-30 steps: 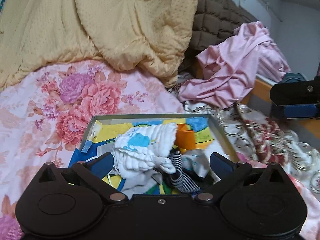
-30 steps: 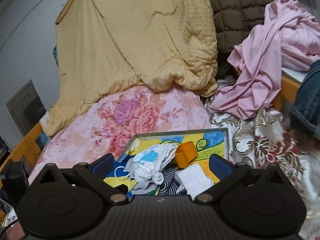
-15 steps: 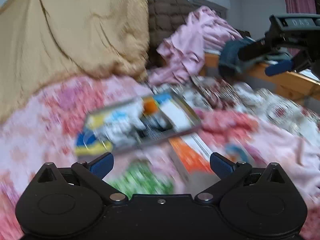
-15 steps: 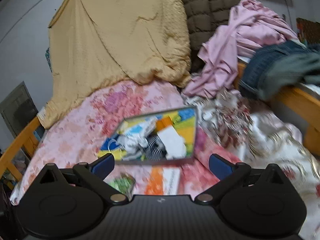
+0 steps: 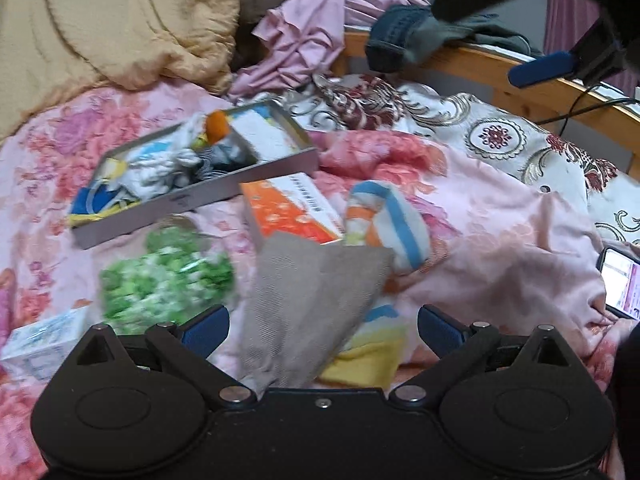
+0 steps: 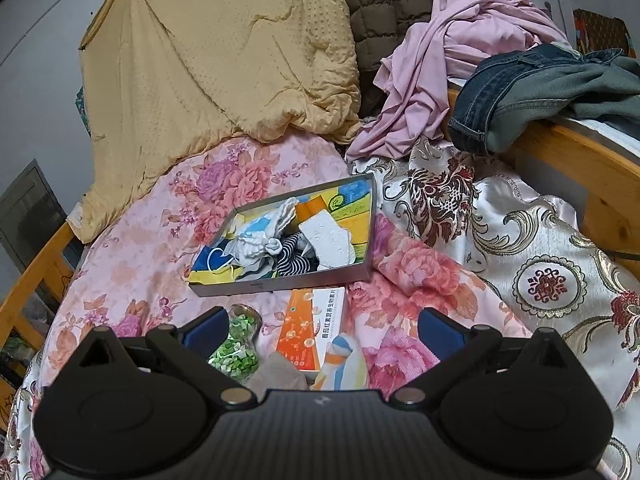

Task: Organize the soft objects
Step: 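Withdraw both grippers from the tray back toward the pile, then grasp the beige cloth with the left gripper and lift it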

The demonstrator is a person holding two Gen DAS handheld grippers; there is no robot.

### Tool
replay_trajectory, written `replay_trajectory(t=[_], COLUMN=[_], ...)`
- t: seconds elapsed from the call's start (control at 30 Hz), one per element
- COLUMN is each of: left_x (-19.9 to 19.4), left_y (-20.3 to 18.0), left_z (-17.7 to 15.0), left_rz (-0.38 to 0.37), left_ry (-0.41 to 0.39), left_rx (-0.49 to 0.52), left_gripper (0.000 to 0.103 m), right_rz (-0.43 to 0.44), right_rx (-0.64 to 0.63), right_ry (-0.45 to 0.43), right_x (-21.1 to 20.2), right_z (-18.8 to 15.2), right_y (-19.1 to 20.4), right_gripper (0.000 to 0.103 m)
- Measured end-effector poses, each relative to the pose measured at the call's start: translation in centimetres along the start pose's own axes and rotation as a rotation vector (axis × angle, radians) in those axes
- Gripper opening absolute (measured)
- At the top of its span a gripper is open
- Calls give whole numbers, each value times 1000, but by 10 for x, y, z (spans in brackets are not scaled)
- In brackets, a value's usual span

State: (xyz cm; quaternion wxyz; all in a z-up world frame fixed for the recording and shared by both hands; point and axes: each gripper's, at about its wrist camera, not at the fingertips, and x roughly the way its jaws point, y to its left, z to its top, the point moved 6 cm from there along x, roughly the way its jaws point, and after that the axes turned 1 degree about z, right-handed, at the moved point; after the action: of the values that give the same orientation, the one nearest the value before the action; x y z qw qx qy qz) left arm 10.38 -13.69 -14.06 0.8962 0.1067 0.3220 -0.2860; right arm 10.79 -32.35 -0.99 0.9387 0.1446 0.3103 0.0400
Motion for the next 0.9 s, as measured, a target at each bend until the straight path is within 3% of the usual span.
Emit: replay_trajectory(t=[0.27,0.37,0.57,0.8,0.9], left_x=[47,56,44,42,30], left_y=[-5,4,21,21,23], left_z=[6,4,7,12,18], left_rz=[-2,29,-14,-71,-95], left_ry=[51,60,31,34,8], left_rx=[-13,-24,-90,-125,-142], left_gripper=[100,93,70,33,22], right_rz=[-16,-16,-8,-3,-6], right_rx=[-5,-4,1,-3,-3], right_ry=[10,16,29,29,32], right_x=[2,5,10,9,10], right_z=[1,0,-4,-3,-5], right_y=[2,2,2,0,-1], right_gripper=[103,103,103,103,103])
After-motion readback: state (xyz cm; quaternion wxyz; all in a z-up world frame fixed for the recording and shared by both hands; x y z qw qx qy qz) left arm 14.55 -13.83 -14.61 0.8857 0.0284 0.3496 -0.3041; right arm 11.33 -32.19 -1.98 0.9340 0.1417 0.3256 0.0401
